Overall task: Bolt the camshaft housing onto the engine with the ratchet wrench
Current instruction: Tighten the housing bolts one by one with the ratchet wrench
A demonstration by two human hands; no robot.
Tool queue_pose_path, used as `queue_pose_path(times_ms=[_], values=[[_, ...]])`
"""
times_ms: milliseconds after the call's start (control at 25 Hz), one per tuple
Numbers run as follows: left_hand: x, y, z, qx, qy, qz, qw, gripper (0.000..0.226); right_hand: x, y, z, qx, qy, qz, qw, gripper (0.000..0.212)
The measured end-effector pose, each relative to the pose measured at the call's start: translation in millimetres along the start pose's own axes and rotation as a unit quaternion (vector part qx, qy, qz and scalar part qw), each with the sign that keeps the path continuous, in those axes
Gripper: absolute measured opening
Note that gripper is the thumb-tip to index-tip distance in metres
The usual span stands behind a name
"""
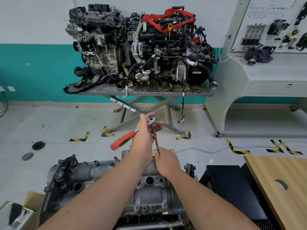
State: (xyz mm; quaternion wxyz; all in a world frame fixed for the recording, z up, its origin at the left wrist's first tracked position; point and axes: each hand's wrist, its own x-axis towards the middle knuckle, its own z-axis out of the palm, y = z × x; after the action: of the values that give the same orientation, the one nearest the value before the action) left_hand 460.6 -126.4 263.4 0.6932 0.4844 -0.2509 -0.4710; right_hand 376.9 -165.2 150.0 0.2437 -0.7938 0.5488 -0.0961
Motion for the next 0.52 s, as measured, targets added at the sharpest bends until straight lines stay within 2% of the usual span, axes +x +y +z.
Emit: queue_pose_path(times_ms=[40,120,280,440,520], values=[[1.4,2.1,-2.4,-0.038,-0.001,-0.035,0.999,0.047,-0.4,0.4,0.0,0.0,0.001,-0.001,1.0,0.039],[5.0,9.1,-7.2,-0.011,-0.018,-0.073,0.997,0.043,-0.4,1.2,-1.2,0.007,-0.005,-0.001,1.0,0.037],[13.0,34.2,-2.9,0.202,-0.06,-0.114,0.971,0.024,-2.0,0.5,-3.4,0.018,-0.011,0.0,1.0,0.039],[15.2,49.0,0.8,0.412,-0.092,-0.045,0.905,0.034,-3.4,-1.4,-6.7,0.022,-0.021,0.0,1.0,0.043],[15.7,60.0,3.6,0.5,-0.128,-0.012,0.856,0.036,-2.7,-2.8,-7.5,0.024,-0.029,0.008,0.999,0.045]])
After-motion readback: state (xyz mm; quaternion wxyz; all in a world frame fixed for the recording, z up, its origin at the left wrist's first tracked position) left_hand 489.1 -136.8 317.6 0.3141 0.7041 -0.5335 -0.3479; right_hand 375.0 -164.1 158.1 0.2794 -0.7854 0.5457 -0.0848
